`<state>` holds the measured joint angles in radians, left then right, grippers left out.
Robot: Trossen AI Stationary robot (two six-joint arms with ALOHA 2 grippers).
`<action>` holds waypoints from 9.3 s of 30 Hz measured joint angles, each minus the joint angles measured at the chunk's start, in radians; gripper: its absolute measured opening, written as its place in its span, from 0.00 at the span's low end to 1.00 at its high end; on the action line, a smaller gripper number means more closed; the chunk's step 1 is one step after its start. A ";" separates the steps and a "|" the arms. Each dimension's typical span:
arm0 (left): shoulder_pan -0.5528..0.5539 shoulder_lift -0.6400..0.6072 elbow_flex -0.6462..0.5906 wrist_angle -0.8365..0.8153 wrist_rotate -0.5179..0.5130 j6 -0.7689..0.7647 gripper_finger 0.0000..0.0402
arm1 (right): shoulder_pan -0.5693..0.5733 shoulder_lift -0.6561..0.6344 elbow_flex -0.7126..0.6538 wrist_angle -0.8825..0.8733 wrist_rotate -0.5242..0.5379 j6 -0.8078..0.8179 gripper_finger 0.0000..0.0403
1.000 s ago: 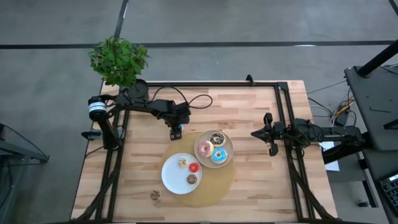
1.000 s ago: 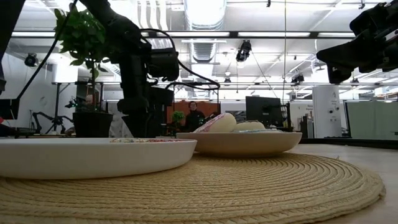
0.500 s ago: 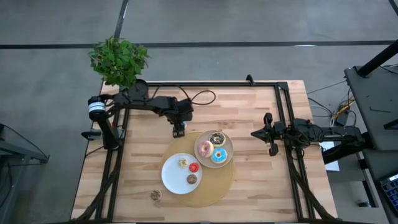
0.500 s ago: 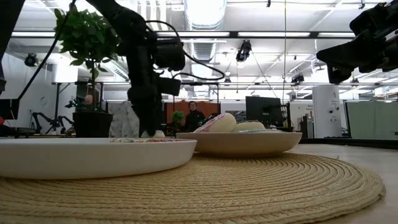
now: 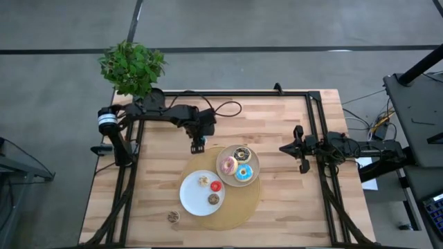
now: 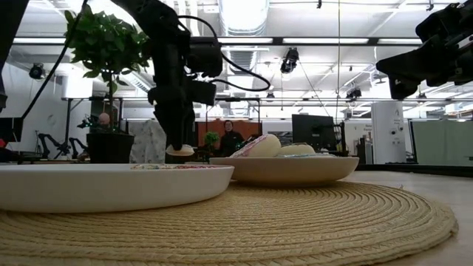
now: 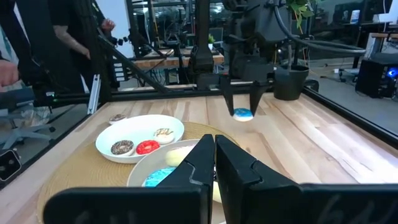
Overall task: Pick & Place donuts
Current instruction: Put the small blue donut on the white plate, then put the small brown donut on the white plate
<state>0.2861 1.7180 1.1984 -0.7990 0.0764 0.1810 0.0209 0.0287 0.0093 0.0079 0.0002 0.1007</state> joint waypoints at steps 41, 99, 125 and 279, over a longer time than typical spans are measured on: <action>-0.320 -0.090 0.007 -0.038 0.004 -0.086 0.48 | 0.000 0.000 0.000 0.000 0.000 0.001 0.02; -0.661 -0.133 -0.222 0.132 -0.048 -0.312 0.48 | 0.000 0.000 0.000 0.000 0.000 0.000 0.02; -0.614 -0.082 -0.235 0.188 -0.059 -0.306 0.48 | 0.000 0.000 0.000 0.000 0.000 -0.003 0.02; -1.182 -0.197 -0.254 0.261 -0.262 -0.578 0.63 | 0.000 0.000 0.000 0.000 0.000 -0.004 0.02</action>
<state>-0.8955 1.5214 0.9440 -0.5381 -0.1852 -0.3967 0.0208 0.0288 0.0093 0.0079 0.0006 0.0971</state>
